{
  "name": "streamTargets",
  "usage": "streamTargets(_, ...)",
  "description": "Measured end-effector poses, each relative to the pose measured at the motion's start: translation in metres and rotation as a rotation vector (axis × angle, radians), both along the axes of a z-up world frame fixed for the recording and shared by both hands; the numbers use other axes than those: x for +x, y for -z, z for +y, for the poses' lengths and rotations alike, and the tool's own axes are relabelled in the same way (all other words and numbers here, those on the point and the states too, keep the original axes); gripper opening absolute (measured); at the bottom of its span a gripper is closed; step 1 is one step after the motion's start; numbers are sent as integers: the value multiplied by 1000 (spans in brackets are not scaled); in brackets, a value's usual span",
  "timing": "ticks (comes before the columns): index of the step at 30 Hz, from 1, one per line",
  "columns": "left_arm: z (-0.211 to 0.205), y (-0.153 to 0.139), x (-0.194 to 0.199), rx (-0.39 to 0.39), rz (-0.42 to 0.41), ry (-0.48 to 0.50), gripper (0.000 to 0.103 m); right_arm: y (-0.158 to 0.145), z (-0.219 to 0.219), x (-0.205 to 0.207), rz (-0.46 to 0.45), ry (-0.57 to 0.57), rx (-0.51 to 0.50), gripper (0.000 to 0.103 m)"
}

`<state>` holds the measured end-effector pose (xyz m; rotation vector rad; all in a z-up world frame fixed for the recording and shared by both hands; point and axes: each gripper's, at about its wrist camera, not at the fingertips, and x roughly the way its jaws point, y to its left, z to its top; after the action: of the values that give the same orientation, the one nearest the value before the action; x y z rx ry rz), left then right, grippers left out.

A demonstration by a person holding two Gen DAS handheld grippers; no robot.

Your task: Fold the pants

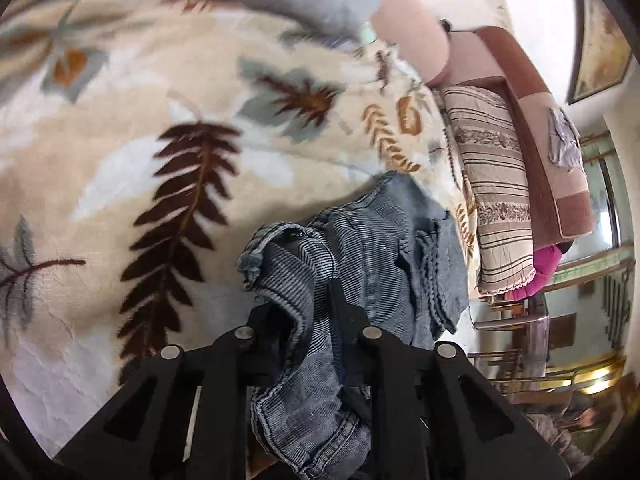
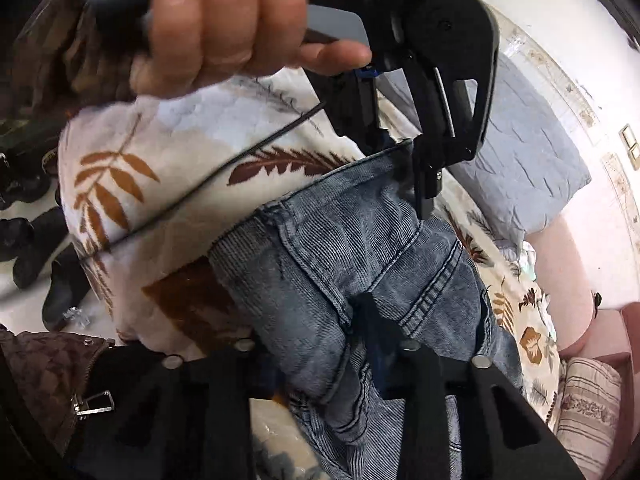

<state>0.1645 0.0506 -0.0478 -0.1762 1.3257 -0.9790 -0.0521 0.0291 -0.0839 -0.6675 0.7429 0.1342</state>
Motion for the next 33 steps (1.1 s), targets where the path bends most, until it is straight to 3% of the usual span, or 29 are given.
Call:
streamTargets(1, -1, -9, -4, -16, -10, -4, 13, -6, -5, -2, -7, 4, 28, 25)
streamTargets(7, -31, -63, -28, -61, -72, 28, 11, -50, -42, -29, -72, 63, 205, 21)
streamTargets(11, -87, -91, -56, -55, -131, 110, 11, -74, -94, -51, -96, 143, 354, 21)
streamTargets(15, -160, -91, -78, -10, -142, 188, 16, -74, -162, -69, -55, 263, 568, 22)
streamTargets(16, -177, -86, -82, 7, -139, 202, 20, -68, -183, -75, -35, 303, 636, 27)
streamTargets(17, -197, -79, -88, 30, -141, 220, 23, -62, -200, -80, -18, 340, 684, 39)
streamTargets(19, -237, -53, -97, 106, -126, 232, 34, -41, -242, -86, 39, 435, 807, 44)
streamTargets(22, -282, -8, -110, 275, -112, 244, 34, -8, -298, -95, 129, 568, 987, 53)
streamTargets(24, -301, 5, -121, 386, -169, 267, 35, 4, -322, -105, 150, 586, 1111, 53)
streamTargets(29, -306, -32, -142, 427, -290, 389, 41, -5, -348, -139, 71, 545, 1222, 79)
streamTargets(30, -302, -47, -144, 421, -334, 413, 47, -5, -352, -143, 62, 548, 1238, 80)
streamTargets(31, -297, -61, -145, 419, -387, 432, 61, -4, -356, -147, 54, 547, 1264, 80)
streamTargets(33, -288, -79, -144, 430, -495, 448, 75, -4, -360, -152, 48, 532, 1319, 80)
